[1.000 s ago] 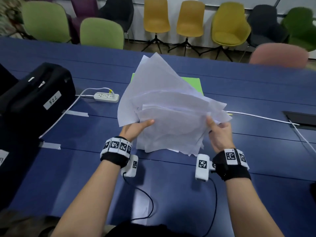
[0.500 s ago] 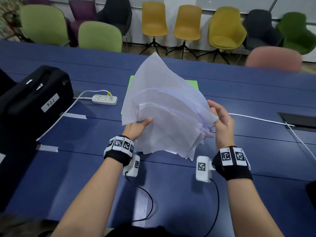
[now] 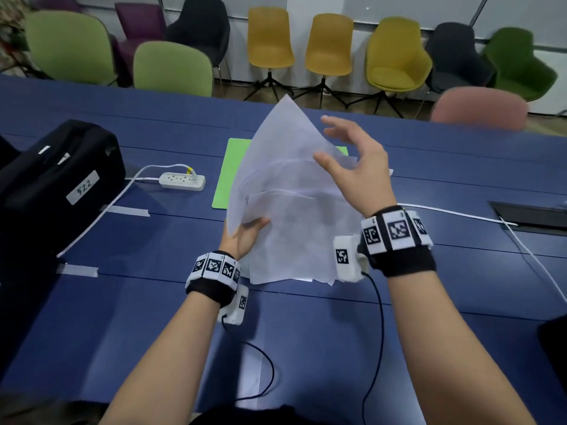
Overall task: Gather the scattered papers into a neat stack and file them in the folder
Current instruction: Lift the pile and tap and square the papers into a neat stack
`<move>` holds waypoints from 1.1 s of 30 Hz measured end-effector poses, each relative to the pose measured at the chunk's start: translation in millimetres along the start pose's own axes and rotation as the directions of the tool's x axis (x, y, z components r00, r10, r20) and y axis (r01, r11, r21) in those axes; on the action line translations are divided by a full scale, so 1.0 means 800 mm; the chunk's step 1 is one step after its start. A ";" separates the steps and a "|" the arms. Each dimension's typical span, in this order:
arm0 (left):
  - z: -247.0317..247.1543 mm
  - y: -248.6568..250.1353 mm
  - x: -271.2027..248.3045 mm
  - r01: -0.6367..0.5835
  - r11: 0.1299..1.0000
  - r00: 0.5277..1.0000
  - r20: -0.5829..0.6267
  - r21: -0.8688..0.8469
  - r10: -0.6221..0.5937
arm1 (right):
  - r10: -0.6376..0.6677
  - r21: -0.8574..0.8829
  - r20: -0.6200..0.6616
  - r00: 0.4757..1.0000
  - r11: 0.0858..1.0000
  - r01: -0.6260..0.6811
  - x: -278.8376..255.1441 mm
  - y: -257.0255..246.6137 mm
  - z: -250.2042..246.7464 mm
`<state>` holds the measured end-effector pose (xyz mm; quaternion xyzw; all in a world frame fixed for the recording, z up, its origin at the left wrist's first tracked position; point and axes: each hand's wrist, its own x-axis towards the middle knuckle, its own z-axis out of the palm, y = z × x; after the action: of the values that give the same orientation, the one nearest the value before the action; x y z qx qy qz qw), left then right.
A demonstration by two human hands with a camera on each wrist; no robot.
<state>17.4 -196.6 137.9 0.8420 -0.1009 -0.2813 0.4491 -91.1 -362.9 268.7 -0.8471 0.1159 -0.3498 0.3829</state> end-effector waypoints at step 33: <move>-0.052 -0.032 -0.018 0.123 0.990 0.992 0.000 -0.063 -0.124 | 0.553 0.224 0.384 0.739 0.721 -0.655 -0.108 0.164 0.017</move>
<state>26.8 -146.9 140.7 0.8327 -0.0387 -0.3097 0.4573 -135.2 -404.3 123.5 -0.7221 0.2681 -0.0901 0.6313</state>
